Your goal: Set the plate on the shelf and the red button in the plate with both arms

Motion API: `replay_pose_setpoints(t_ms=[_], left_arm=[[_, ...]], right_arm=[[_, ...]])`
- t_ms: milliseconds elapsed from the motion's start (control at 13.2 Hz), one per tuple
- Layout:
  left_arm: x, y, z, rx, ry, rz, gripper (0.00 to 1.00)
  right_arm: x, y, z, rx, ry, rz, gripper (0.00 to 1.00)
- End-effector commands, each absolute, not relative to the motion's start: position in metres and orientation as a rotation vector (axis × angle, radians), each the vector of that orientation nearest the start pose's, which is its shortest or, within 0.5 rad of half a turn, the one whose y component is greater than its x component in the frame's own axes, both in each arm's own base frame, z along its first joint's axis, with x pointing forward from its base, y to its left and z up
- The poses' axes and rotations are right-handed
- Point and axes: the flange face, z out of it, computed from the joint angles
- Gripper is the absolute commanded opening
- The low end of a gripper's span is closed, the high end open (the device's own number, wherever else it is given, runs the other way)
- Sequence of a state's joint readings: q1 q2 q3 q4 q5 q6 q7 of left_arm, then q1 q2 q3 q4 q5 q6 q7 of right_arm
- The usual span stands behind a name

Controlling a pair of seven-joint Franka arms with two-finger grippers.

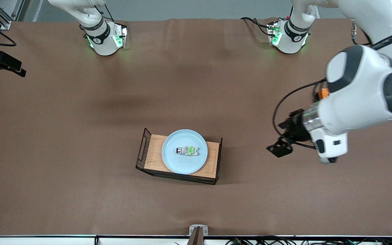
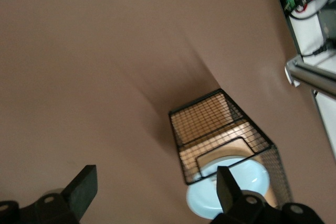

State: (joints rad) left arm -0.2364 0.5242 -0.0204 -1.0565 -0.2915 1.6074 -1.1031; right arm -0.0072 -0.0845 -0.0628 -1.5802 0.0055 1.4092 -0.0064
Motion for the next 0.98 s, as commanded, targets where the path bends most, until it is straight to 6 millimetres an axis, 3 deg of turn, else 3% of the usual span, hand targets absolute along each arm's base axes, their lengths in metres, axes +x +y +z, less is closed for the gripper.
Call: replay_pose_setpoints(t_ms=[0,76,227,529,755,906], left_arm=[[0.661,-0.122,0.567,-3.26,-0.869,0.311,1.0],[0.659,-0.092,0.571,-3.294,-0.694,0.295,1.0],[0.651,-0.07,0.581,-3.259,-0.501,0.256,1.0],[0.634,-0.07,0.604,-3.239,-0.252,0.22,1.0],[0.607,-0.065,0.619,-3.228,0.009,0.221,1.0],[0.598,-0.065,0.631,-3.228,0.064,0.191,1.0]], right_arm=[[0.505,-0.042,0.666,-3.138,0.114,0.102,1.0],[0.504,-0.043,0.67,-3.132,0.118,0.103,1.0],[0.504,-0.038,0.67,-3.131,0.1,0.115,1.0],[0.505,-0.035,0.669,-3.128,0.083,0.12,1.0],[0.504,-0.036,0.67,-3.129,0.073,0.115,1.0],[0.504,-0.038,0.67,-3.126,-0.053,0.111,1.0]])
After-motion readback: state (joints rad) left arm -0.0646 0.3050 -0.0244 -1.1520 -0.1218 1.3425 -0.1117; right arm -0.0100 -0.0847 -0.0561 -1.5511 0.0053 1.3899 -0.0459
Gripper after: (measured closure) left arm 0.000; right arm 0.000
